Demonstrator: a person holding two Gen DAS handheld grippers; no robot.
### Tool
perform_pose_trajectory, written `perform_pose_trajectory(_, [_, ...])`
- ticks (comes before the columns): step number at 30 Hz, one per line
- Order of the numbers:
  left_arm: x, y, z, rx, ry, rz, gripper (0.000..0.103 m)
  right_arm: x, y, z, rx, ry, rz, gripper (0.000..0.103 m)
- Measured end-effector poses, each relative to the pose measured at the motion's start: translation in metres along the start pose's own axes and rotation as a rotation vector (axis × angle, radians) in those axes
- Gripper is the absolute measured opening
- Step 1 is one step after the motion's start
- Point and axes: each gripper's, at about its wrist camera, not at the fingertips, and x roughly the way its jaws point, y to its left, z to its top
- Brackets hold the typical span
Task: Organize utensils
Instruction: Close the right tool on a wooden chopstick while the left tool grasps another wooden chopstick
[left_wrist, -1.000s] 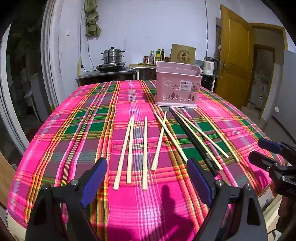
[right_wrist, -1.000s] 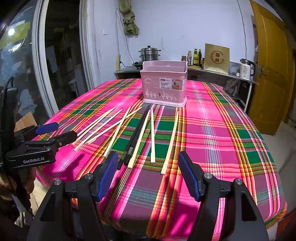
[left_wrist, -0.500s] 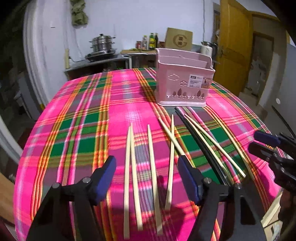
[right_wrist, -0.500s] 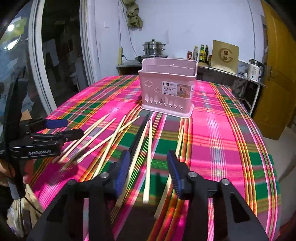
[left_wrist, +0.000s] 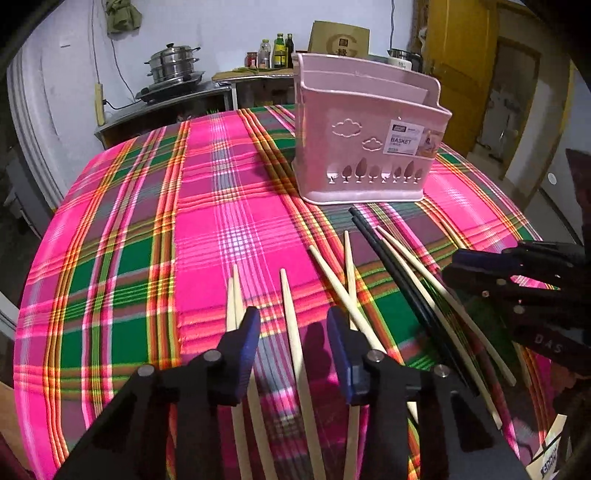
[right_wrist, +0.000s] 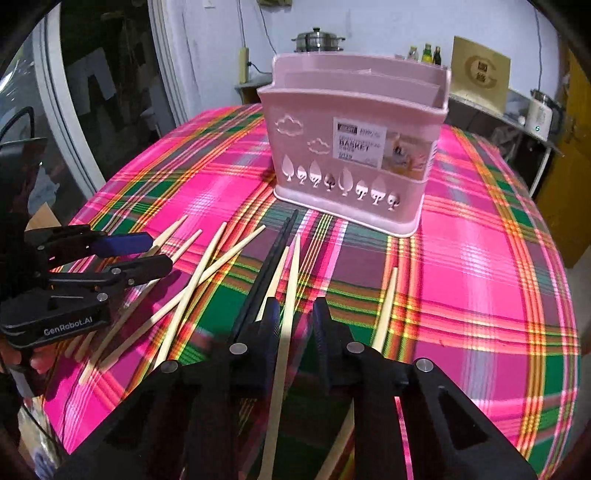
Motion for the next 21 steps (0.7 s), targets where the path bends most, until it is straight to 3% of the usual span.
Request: perform_pose_trajectory(21, [0.024, 0.002, 0.014, 0.022, 0.056, 0.01, 0.027, 0.041, 0.002, 0.034, -0.057, 0.08, -0.016, 0.018])
